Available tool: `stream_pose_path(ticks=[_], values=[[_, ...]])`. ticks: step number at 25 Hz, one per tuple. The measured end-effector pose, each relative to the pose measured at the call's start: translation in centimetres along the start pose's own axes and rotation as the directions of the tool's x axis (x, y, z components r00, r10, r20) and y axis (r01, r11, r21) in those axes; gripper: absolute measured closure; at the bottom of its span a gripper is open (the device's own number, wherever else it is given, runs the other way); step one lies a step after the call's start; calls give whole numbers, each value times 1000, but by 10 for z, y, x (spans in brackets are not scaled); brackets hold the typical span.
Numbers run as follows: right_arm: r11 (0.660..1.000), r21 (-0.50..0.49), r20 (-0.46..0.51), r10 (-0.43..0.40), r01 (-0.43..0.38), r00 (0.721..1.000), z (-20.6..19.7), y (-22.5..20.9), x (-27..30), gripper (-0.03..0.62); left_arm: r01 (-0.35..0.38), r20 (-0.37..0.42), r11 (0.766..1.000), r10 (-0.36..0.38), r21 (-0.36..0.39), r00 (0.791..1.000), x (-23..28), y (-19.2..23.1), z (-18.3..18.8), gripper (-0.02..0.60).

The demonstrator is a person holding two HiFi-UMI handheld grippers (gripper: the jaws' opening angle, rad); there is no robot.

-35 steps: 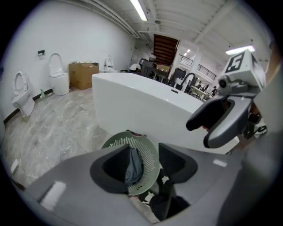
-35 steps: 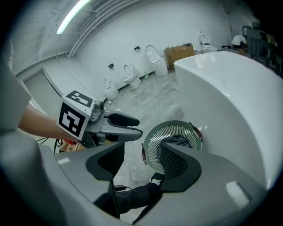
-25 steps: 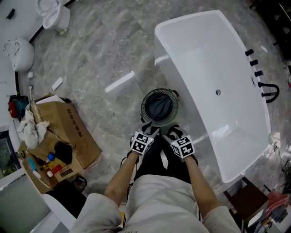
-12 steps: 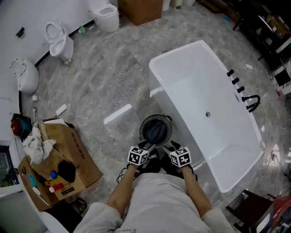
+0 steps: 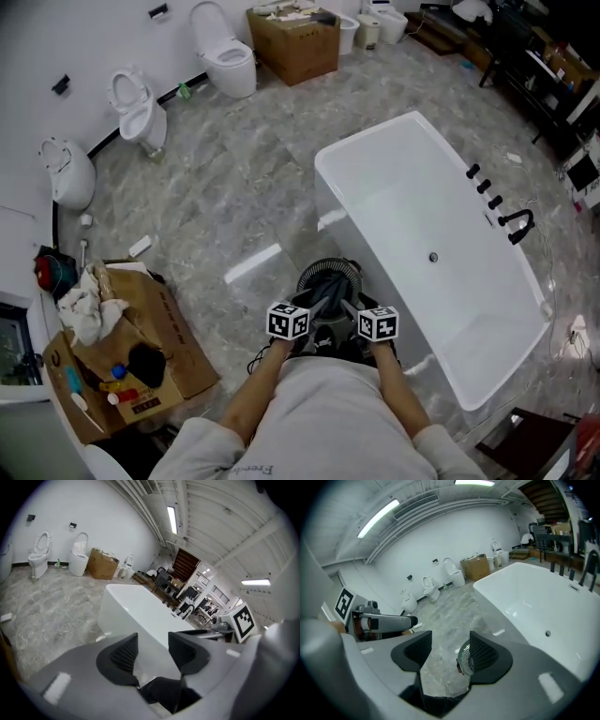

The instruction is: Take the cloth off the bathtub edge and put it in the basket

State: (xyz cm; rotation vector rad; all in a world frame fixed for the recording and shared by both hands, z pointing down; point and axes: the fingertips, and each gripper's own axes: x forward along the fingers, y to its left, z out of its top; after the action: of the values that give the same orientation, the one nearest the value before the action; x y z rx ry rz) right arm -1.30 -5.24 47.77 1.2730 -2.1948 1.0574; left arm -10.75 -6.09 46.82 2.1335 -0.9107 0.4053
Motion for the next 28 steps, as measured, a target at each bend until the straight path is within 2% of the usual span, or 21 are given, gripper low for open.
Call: stream_pose_path(ticks=[6,10,15,22,25,28], values=[[998,-41,32,-46,48,998,12,-3,-8,362,-23,12,999,23,-31,1000,-7,12,-4,328],[994,-77,17,-82,83,996,6,-4,-9,362,-9,25,999,10,-36,1000,-6,12,0,328],[994,-85,13,-73,74,997,4,1,-9,364,-1,13,1000,2,-14,1000,-4,9,-3,328],[993,-85,10,-76,77,997,0,4,-15,364,-6,13,999,6,-34,1000,-5,8,-4,328],[994,-84,25,-70,72,997,0,2,-20,365,-13,15,1000,13,-18,1000,-2,3,-5,330],[995,-82,41,-56,59,998,-3,0,-24,395,-21,20,1000,21,-5,1000,-1,-2,-9,340]])
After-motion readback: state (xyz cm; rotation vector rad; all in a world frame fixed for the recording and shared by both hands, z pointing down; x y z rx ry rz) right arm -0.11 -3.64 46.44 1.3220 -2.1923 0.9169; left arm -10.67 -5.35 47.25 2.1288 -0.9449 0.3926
